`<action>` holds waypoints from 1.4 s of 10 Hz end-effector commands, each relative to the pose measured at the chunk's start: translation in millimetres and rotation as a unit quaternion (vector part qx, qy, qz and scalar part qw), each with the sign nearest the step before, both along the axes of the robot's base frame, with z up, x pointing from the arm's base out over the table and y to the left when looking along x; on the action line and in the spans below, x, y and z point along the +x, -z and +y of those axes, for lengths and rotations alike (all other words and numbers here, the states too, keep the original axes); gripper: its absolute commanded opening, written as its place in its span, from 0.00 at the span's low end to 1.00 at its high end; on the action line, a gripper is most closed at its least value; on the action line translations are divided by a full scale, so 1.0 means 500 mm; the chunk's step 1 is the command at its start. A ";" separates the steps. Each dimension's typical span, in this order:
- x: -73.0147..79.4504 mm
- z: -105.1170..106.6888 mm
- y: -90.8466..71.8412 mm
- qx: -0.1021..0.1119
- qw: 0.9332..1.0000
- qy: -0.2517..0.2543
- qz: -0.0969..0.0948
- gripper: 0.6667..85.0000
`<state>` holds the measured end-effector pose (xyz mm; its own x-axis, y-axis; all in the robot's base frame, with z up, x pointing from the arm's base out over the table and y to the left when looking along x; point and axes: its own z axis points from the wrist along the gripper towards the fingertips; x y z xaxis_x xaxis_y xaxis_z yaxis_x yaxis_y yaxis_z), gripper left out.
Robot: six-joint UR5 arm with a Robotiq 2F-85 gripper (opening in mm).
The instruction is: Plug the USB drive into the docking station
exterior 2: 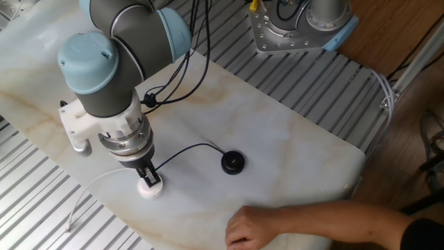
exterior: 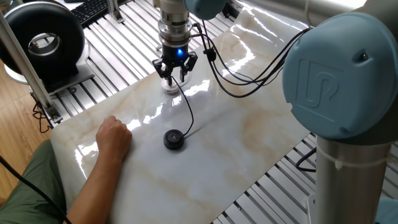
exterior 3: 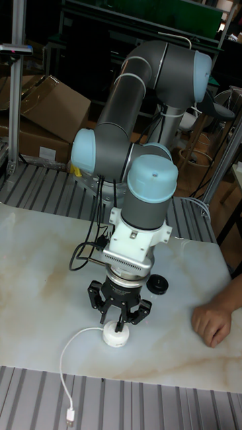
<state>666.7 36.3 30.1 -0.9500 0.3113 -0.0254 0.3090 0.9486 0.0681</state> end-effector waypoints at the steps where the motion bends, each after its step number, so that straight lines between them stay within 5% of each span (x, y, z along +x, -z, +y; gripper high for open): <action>1: 0.023 0.009 -0.029 0.014 1.000 -0.006 -0.022 0.49; 8: 0.043 0.013 -0.075 0.017 1.000 -0.013 -0.022 0.41; 10: 0.040 -0.009 -0.095 0.000 1.000 -0.028 -0.013 0.33; 14: -0.019 -0.049 -0.135 -0.020 0.998 -0.050 0.013 0.09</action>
<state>671.8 18.9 83.8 -0.9729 0.2285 -0.0350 0.2273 0.9732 0.0343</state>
